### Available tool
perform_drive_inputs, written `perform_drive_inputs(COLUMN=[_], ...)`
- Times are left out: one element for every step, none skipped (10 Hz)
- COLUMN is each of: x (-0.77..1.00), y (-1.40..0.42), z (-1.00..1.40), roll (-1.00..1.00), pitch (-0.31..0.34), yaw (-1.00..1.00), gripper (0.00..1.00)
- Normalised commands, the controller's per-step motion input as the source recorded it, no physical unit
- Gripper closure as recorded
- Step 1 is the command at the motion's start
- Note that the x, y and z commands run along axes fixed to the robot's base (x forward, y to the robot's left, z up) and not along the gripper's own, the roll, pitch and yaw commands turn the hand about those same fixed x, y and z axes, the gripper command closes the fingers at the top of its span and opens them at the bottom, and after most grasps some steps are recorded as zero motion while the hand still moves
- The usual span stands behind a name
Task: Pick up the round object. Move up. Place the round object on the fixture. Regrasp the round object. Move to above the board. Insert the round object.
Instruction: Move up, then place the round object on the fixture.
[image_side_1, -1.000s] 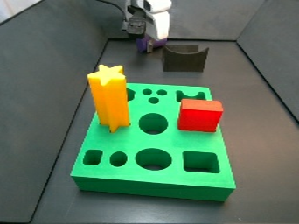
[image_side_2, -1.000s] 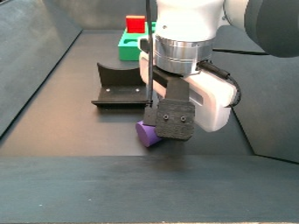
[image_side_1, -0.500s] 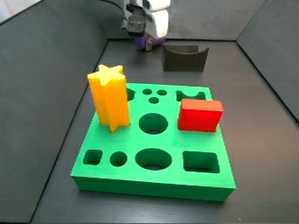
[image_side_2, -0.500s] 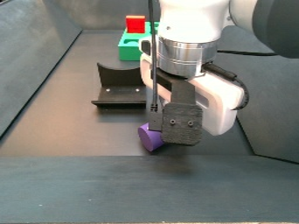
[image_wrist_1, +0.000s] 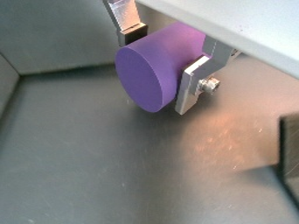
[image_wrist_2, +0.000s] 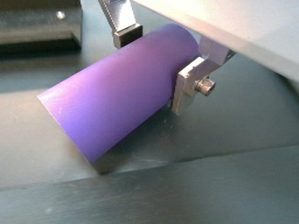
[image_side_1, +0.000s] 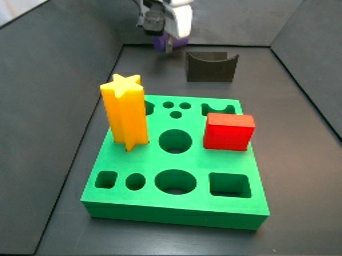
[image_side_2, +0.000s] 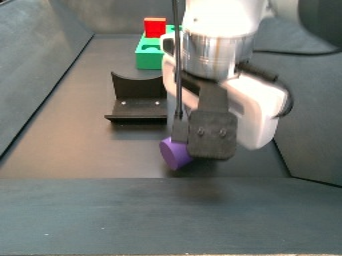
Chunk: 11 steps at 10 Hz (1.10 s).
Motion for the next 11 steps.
perform_drive_inputs(x=[-0.04, -0.03, -0.02, 0.0, 0.0, -0.01, -0.01, -0.02, -0.02, -0.02, -0.02], y=[-0.01, 0.0, 0.0, 0.0, 0.0, -0.01, -0.01, -0.01, -0.01, -0.01, -0.01], z=[0.51, 0.32, 0.22, 1.0, 1.0, 1.0, 1.0, 1.0, 1.0, 1.0, 1.0], roll=[-0.03, -0.06, -0.07, 0.0, -0.01, -0.02, -0.03, -0.06, -0.08, -0.1, -0.12], pitch=[-0.003, 0.008, 0.019, 0.0, 0.01, 0.021, 0.022, 0.022, 0.028, 0.024, 0.022], yaw=[0.01, 0.0, 0.0, 0.0, 0.0, 0.0, 0.0, 0.0, 0.0, 0.0, -0.01], gripper=[1.0, 1.0, 1.0, 1.0, 1.0, 1.0, 1.0, 1.0, 1.0, 1.0, 1.0])
